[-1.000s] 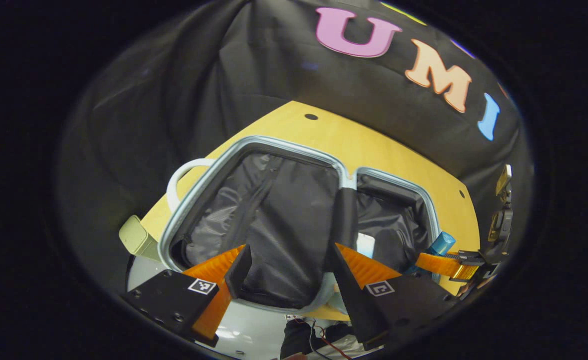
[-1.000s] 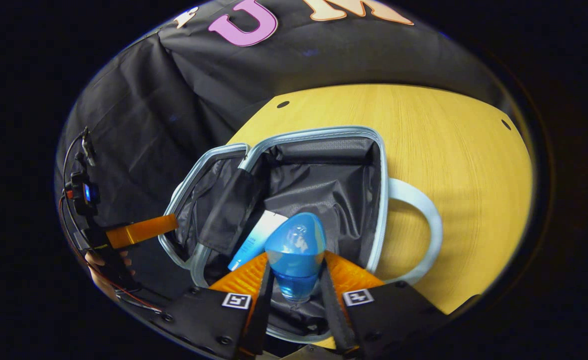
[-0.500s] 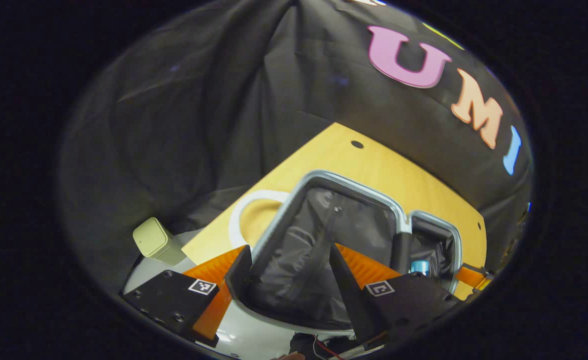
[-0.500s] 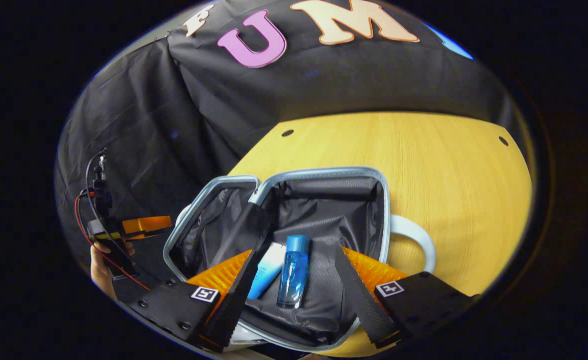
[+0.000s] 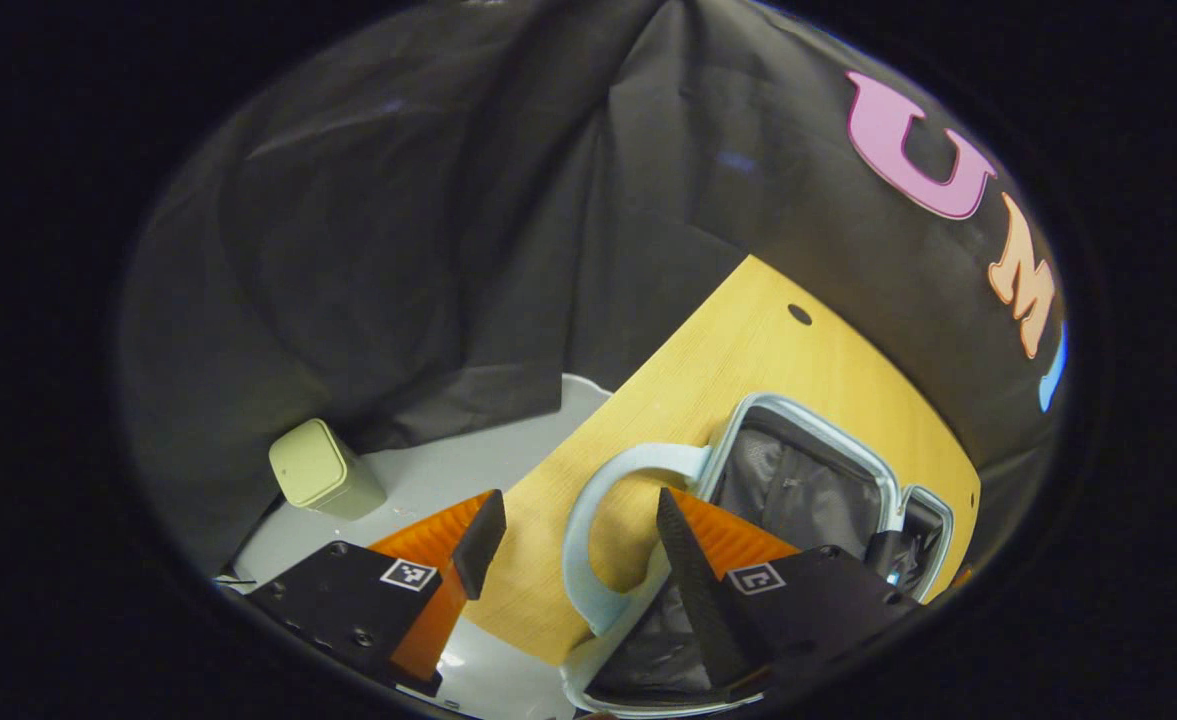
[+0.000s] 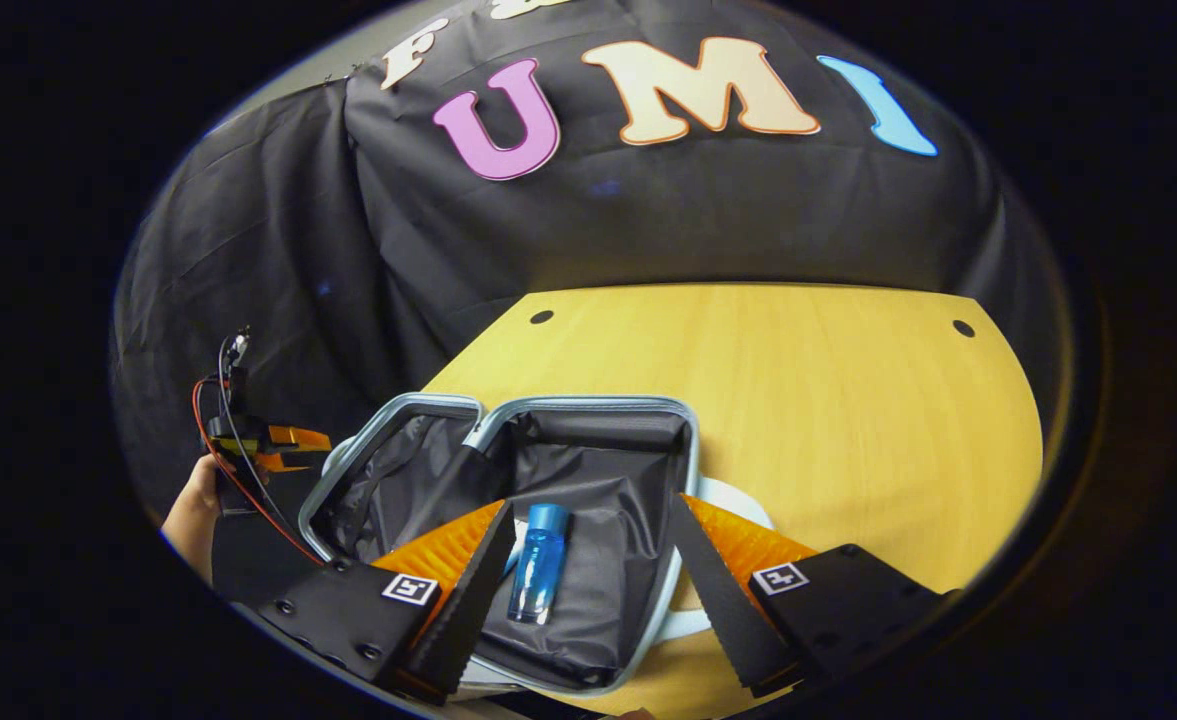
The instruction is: First open the suitcase, pack the skin care products into it, and then close the suitcase.
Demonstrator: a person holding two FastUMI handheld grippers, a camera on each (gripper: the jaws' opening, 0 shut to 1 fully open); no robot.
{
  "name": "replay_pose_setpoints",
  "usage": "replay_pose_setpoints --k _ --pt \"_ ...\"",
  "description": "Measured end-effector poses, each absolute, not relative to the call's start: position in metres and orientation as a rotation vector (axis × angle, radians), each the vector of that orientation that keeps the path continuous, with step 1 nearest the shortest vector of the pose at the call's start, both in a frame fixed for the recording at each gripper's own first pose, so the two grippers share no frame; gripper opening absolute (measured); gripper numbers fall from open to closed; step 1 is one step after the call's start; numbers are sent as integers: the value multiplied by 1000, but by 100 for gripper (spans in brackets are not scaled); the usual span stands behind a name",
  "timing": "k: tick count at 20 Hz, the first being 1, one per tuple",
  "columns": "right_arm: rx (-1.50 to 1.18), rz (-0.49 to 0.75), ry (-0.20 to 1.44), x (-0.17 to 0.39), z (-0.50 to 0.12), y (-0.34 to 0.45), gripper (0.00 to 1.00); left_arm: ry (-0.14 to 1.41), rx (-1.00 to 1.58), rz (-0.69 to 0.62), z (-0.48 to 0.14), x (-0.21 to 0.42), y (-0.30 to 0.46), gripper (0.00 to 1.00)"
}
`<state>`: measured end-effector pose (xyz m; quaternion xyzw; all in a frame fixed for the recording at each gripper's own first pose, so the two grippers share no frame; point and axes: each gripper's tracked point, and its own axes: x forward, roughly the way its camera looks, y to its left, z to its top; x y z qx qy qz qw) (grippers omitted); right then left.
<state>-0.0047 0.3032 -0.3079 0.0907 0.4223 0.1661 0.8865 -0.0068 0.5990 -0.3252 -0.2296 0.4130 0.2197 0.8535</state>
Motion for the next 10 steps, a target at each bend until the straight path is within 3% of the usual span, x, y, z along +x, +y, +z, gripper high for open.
replay_pose_setpoints --k 1,3,6,7,9,10 --pt "182 331 872 -3 -306 297 98 893 -506 447 -333 -5 597 88" --pt "162 302 855 -1 -302 286 98 919 -544 422 -349 -1 593 83" --pt "136 287 832 -1 -295 279 98 947 -585 420 -367 0 593 52" --pt "130 287 825 -1 -292 277 93 956 -586 429 -369 -5 595 41" --pt "118 285 815 -3 -290 272 98 963 -580 418 -368 -6 590 13" --pt "111 282 809 -4 -289 270 93 949 -567 399 -361 -4 589 7"
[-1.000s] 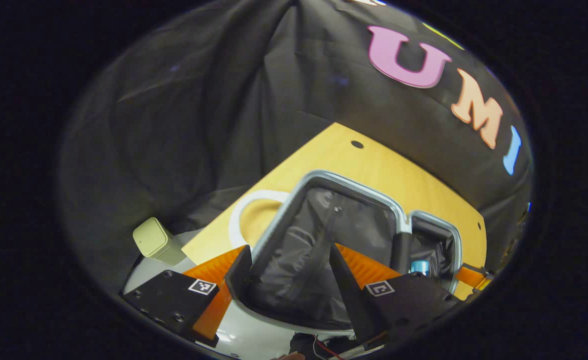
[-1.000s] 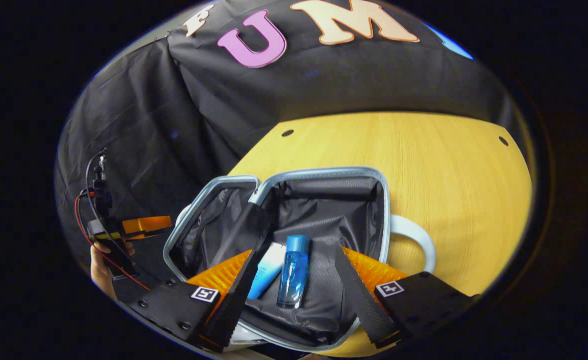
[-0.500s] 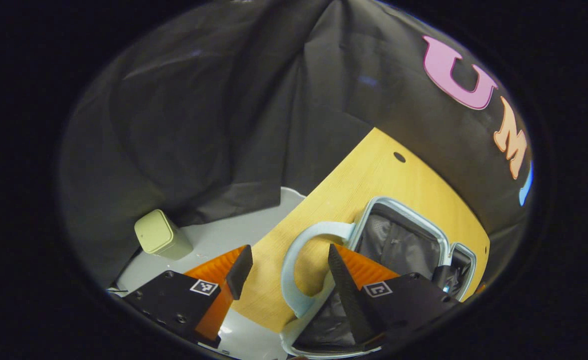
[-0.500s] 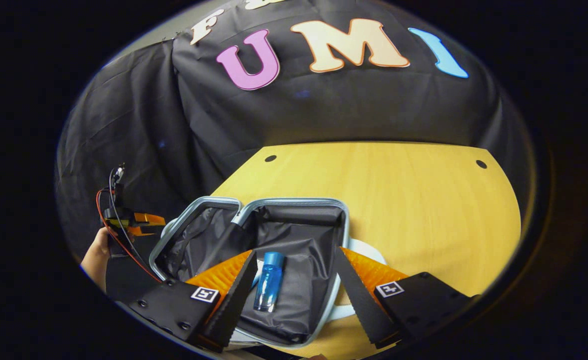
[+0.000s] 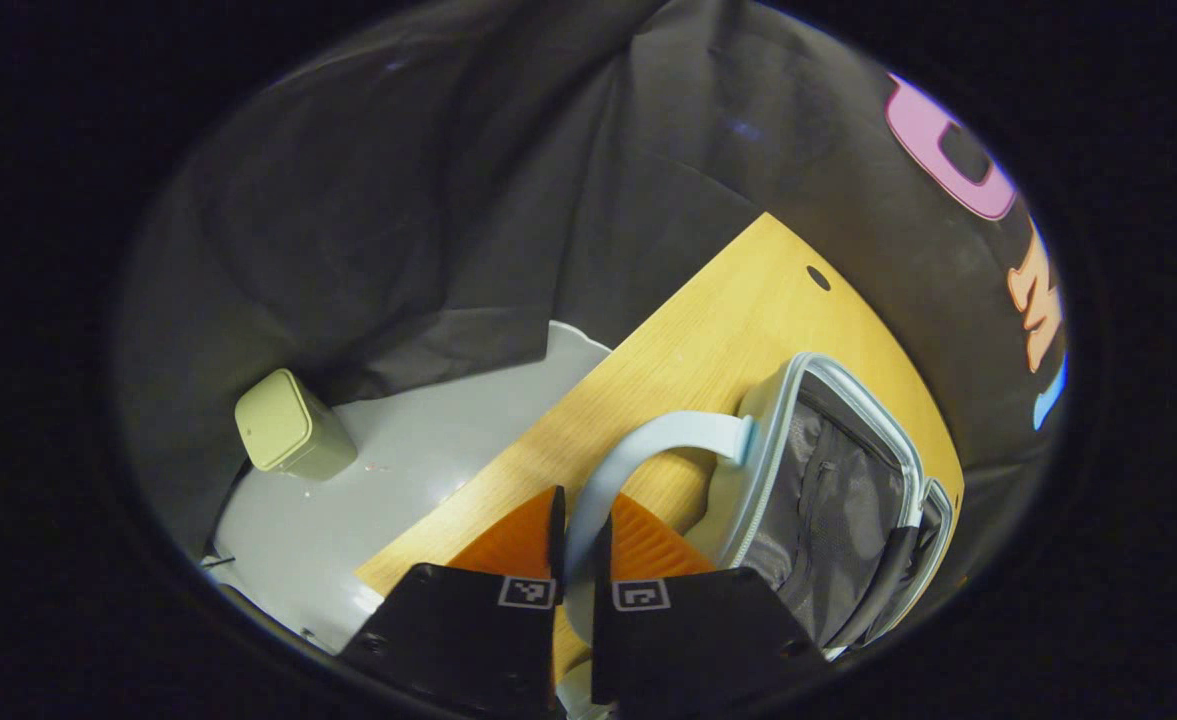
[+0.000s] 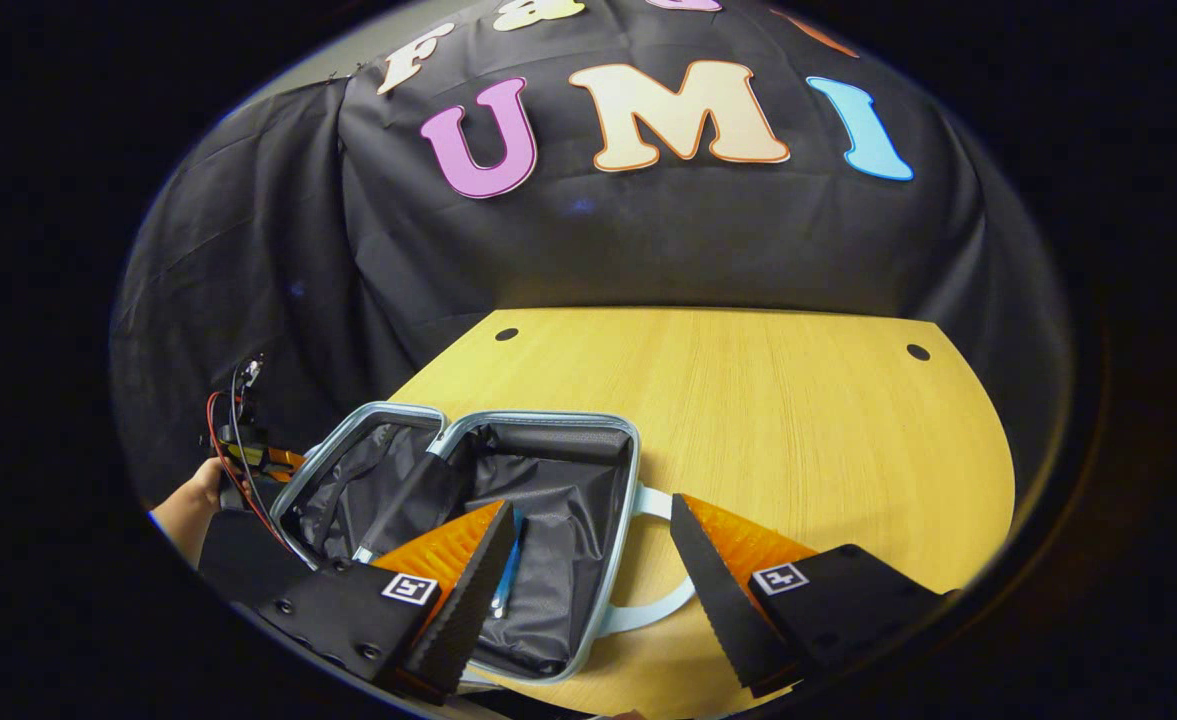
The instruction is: First open the suitcase, pack the skin care products into it, and then close the suitcase.
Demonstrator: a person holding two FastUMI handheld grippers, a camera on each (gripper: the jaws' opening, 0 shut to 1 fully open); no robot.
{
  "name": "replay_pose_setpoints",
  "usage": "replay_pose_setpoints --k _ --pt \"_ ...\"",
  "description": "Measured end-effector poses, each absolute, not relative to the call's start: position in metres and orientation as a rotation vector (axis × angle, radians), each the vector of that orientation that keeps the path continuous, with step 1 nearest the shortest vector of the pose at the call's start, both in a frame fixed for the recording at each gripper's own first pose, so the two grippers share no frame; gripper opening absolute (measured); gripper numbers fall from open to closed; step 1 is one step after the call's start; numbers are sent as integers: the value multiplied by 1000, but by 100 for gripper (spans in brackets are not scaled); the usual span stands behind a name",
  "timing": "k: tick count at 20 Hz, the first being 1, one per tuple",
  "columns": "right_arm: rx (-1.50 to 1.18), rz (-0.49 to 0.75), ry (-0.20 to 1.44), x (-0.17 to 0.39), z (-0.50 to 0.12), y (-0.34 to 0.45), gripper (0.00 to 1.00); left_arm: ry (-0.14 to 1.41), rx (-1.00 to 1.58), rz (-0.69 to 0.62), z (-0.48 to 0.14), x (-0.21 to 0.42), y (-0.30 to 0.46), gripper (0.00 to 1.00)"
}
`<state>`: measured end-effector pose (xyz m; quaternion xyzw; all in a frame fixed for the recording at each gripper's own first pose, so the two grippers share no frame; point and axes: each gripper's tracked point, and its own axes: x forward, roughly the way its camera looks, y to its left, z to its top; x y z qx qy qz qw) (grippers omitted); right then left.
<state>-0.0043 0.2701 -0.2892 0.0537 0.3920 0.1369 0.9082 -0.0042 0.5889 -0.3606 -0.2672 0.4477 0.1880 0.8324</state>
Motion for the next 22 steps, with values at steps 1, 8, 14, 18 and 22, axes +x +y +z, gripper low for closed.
replay_pose_setpoints --k 1,8,14,18,22 --pt "108 287 804 -5 -288 268 98 930 -539 384 -354 -2 588 4" --pt "140 358 766 -12 -277 262 94 810 -366 391 -266 6 576 2" --pt "171 388 692 -13 -256 246 98 645 -163 314 -169 19 520 0" --pt "180 422 692 -25 -253 231 94 603 -98 260 -122 27 466 0" --pt "197 433 675 -32 -245 210 98 567 -96 200 -96 30 414 0"
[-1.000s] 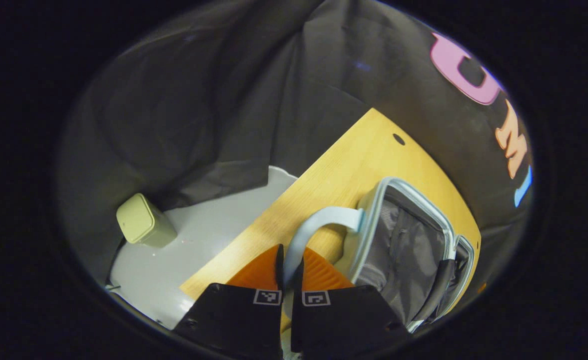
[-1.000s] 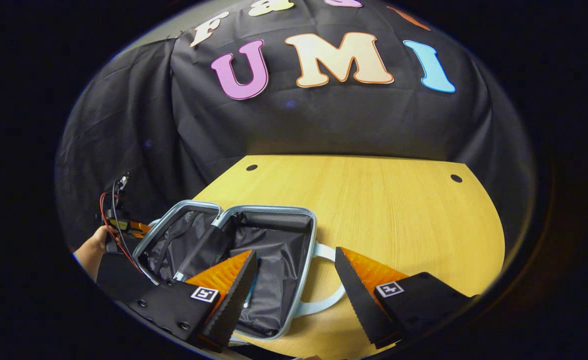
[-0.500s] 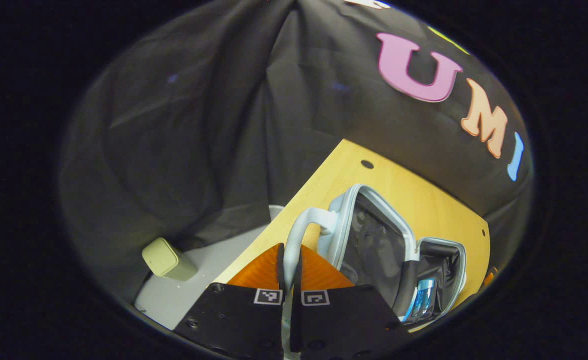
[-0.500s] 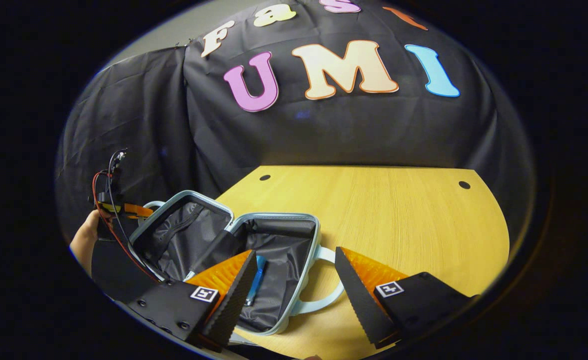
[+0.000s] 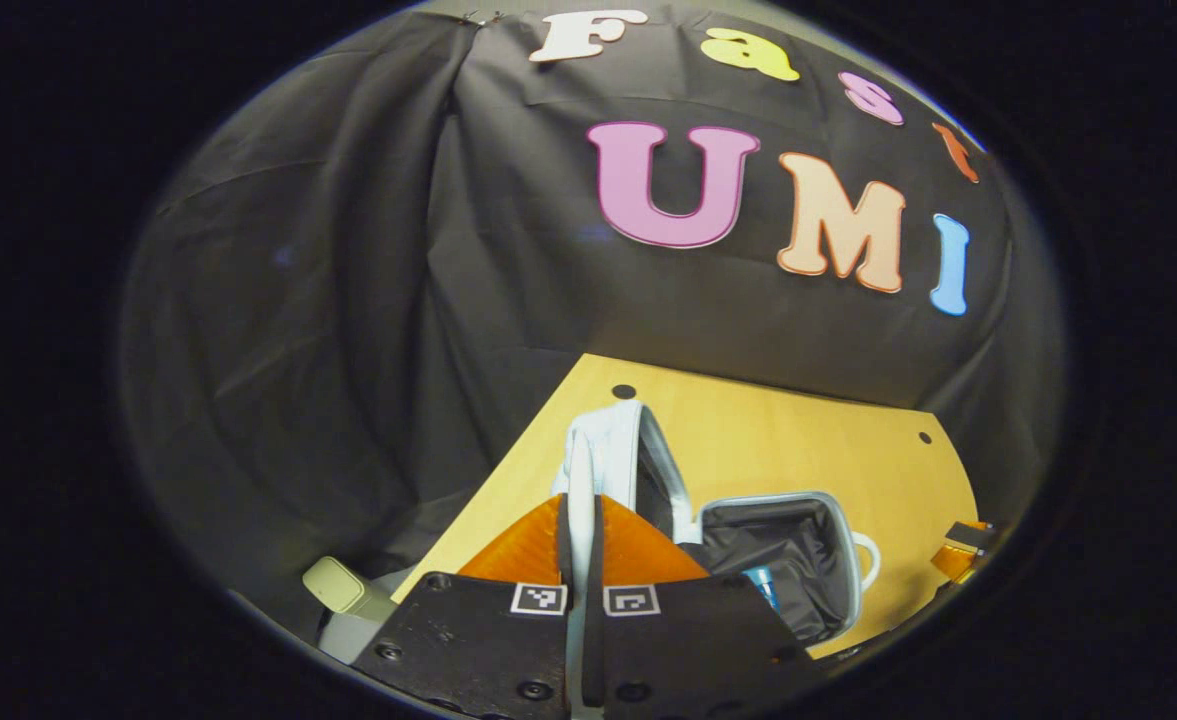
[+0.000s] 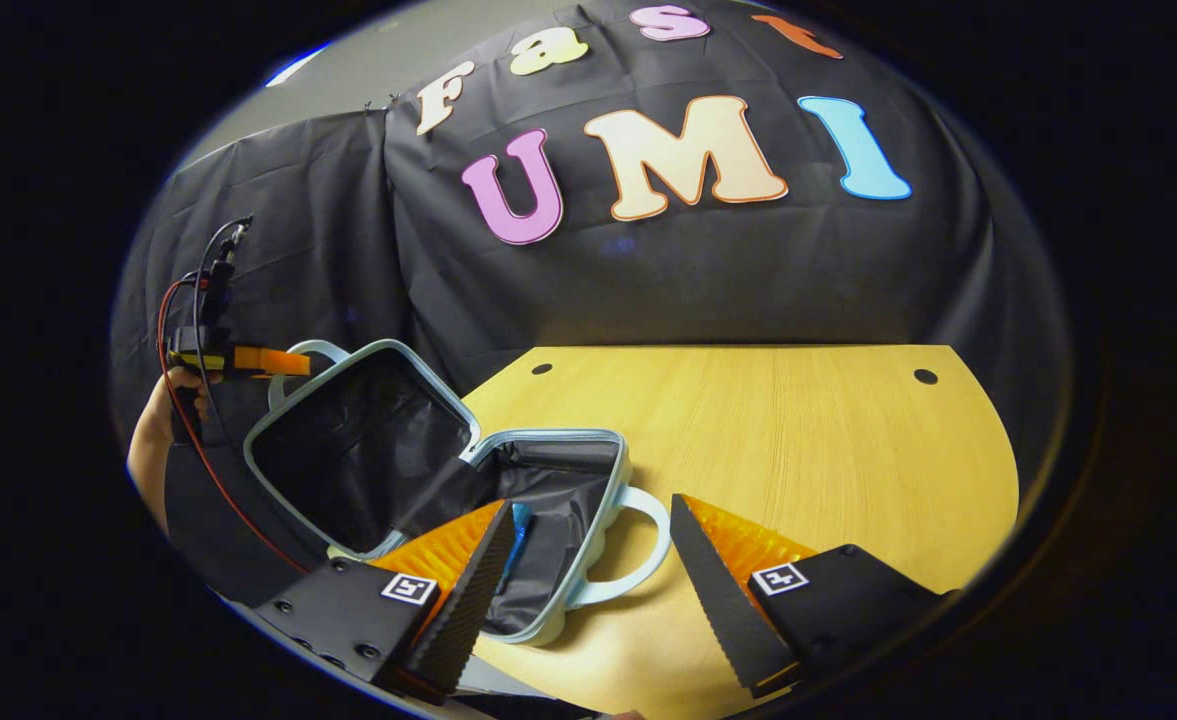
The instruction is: First open the suitcase, pack the skin care products into it, and then close the suitcase.
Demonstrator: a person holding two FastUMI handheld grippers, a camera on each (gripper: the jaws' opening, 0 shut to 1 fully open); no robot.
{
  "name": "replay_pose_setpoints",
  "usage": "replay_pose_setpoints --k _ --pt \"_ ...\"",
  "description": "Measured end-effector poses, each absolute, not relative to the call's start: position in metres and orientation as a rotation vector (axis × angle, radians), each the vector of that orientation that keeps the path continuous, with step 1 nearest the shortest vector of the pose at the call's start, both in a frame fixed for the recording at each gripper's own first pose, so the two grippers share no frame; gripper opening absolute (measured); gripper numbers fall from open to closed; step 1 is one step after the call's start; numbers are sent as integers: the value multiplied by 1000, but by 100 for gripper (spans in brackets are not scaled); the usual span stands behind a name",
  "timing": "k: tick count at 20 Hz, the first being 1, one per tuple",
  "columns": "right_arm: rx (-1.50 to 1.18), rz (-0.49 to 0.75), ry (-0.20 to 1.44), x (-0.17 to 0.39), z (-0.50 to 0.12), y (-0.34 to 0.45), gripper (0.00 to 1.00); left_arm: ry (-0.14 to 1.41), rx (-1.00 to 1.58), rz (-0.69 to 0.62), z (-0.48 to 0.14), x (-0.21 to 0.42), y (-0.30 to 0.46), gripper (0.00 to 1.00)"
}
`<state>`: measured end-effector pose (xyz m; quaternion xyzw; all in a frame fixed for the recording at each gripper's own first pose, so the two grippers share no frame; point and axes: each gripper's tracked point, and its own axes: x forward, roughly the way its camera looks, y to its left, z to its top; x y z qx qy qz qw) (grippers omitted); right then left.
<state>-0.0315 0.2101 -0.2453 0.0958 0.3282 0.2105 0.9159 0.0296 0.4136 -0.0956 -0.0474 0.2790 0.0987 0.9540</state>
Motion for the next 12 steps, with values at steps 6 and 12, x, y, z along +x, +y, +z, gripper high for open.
replay_pose_setpoints --k 6,12 --pt "218 417 652 -35 -236 173 98 527 -113 45 -75 41 319 0" --pt "241 378 637 -38 -231 144 98 544 -106 -121 -83 54 226 0"
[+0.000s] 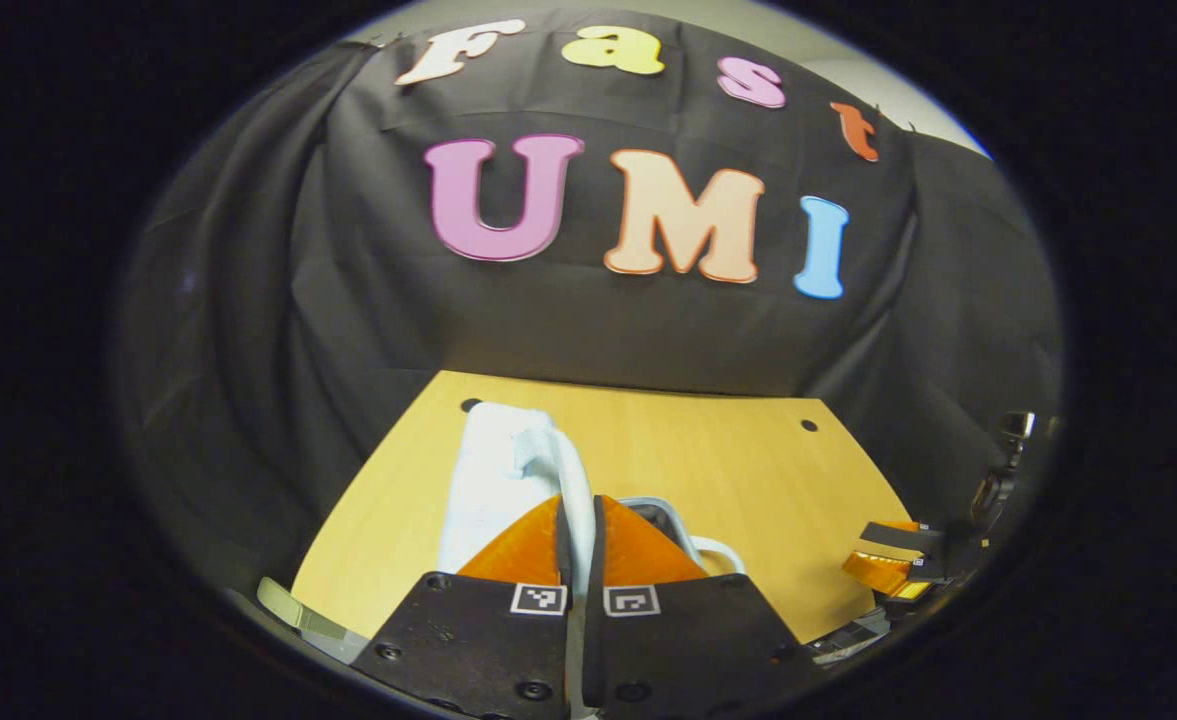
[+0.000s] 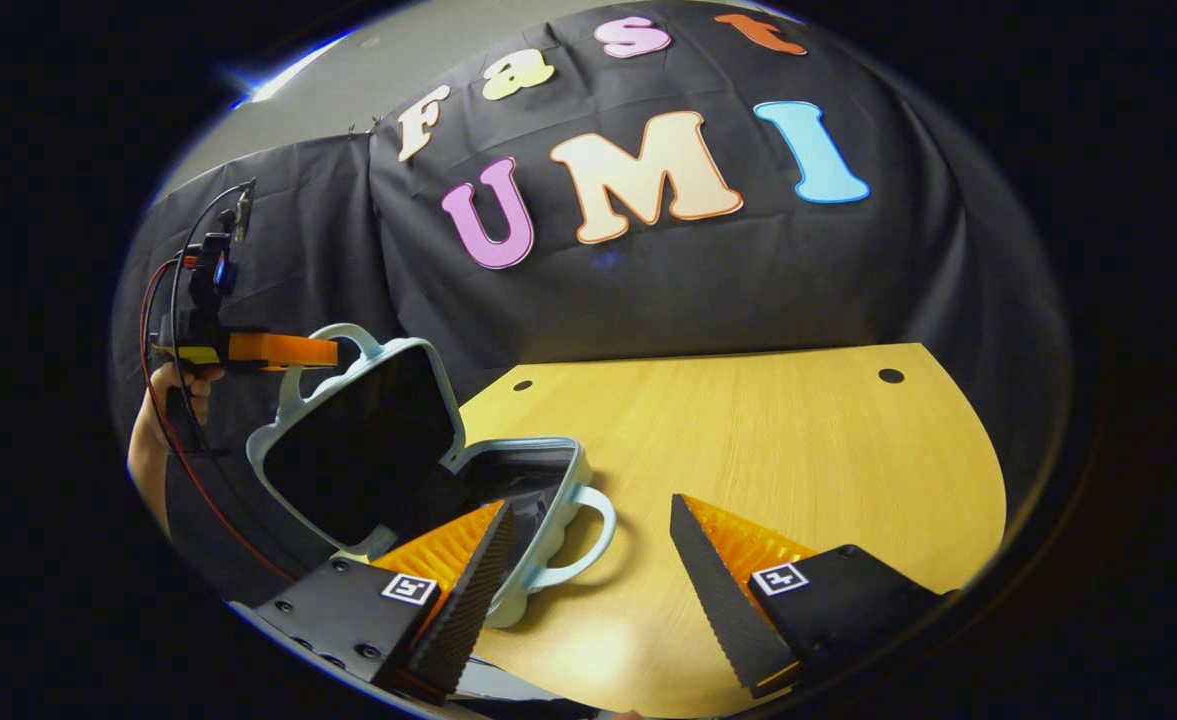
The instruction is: First open the suitcase, pack the skin care products into it, and then close the suitcase.
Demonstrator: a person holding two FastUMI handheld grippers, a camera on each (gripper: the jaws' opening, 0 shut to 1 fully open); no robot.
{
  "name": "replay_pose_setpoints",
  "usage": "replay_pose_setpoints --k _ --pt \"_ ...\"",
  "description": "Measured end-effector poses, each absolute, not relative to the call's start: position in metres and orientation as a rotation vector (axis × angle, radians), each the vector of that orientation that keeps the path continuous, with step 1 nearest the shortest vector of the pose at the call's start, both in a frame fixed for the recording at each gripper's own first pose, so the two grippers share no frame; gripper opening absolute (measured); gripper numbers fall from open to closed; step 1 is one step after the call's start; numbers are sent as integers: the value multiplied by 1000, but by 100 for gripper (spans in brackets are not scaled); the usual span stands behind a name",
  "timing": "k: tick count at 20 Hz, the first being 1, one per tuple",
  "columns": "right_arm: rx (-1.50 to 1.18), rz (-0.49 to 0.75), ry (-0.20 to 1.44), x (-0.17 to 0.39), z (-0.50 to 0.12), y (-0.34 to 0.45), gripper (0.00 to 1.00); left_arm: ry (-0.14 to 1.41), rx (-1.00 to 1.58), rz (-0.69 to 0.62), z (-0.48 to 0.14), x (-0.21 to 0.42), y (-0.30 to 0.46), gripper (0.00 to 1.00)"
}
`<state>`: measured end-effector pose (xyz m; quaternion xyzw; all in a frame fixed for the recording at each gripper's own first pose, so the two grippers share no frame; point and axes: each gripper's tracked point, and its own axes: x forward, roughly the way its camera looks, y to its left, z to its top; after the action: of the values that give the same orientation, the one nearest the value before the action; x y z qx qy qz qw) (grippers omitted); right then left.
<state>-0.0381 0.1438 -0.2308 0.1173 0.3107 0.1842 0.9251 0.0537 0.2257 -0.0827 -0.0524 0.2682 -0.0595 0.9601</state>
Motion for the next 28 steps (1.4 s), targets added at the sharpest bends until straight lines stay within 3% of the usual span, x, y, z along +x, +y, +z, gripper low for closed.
replay_pose_setpoints --k 12,17,23,25,27,28 --pt "246 255 623 -47 -225 71 98 707 -142 -320 -170 55 92 0" --pt "235 230 630 -51 -225 44 98 787 -110 -328 -215 56 65 0" --pt "212 223 630 -48 -220 7 98 849 -56 -271 -261 48 40 7" --pt "189 232 605 -42 -212 -2 98 794 -49 -243 -253 48 32 14" --pt "152 250 572 -36 -204 -11 98 718 -39 -218 -234 51 20 43" --pt "130 253 547 -30 -197 -15 98 666 -34 -185 -222 54 20 70"
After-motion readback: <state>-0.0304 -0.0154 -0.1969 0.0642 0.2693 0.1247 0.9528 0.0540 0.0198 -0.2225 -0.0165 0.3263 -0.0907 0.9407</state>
